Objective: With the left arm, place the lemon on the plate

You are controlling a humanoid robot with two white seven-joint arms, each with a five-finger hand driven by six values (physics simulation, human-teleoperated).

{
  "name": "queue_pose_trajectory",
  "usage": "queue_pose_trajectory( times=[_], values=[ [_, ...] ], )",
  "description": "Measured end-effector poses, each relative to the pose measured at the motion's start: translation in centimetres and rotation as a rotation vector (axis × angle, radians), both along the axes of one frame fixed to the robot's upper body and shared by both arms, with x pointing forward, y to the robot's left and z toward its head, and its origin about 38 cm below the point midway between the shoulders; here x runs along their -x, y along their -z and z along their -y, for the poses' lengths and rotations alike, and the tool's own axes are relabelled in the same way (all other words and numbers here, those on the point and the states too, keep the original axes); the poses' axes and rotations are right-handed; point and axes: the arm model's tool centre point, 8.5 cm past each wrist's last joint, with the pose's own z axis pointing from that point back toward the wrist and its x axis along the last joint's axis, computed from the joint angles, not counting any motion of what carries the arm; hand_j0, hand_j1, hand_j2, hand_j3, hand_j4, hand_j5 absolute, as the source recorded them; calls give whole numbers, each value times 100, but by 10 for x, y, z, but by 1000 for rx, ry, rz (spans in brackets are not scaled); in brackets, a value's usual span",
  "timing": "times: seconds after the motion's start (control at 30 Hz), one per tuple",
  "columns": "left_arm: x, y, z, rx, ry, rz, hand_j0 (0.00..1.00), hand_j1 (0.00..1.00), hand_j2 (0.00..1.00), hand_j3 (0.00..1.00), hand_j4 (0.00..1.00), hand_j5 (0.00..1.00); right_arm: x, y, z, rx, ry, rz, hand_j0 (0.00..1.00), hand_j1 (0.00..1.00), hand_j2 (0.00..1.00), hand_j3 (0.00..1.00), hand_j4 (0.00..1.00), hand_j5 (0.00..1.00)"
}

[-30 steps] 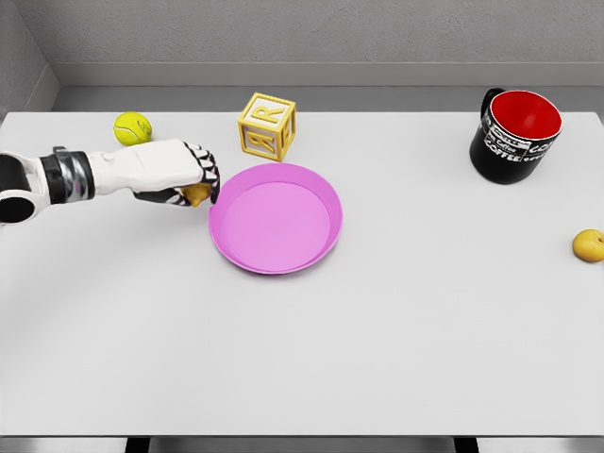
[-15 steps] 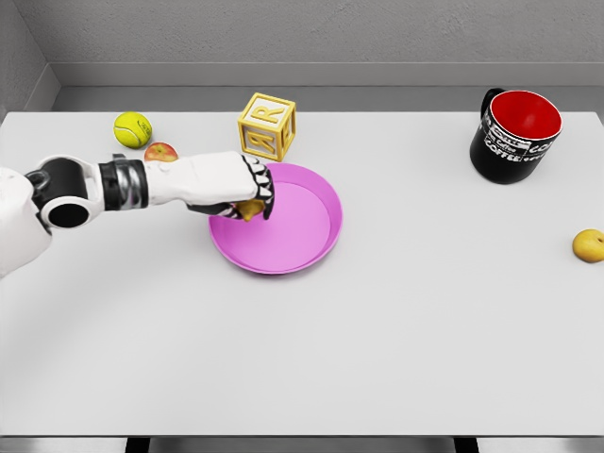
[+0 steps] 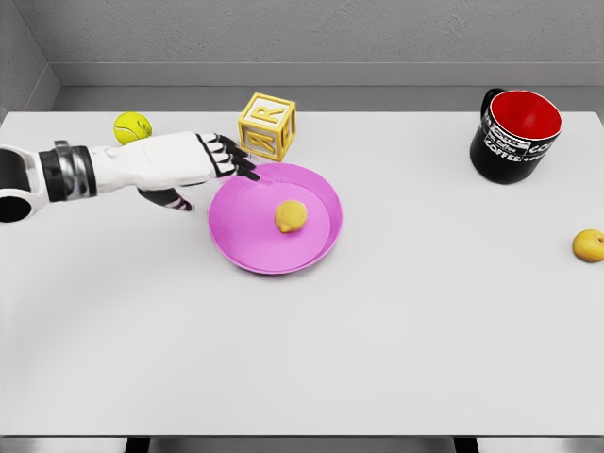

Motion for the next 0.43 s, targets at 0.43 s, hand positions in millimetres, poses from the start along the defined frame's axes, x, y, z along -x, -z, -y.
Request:
queue_pose_trajectory(
  times=[0.43],
  values=[
    [16,-2,-99,-47,-207,-32,100,100,100,100,100,100,0,0,0,0,0,0,100,100,100,100,100,100]
  ],
)
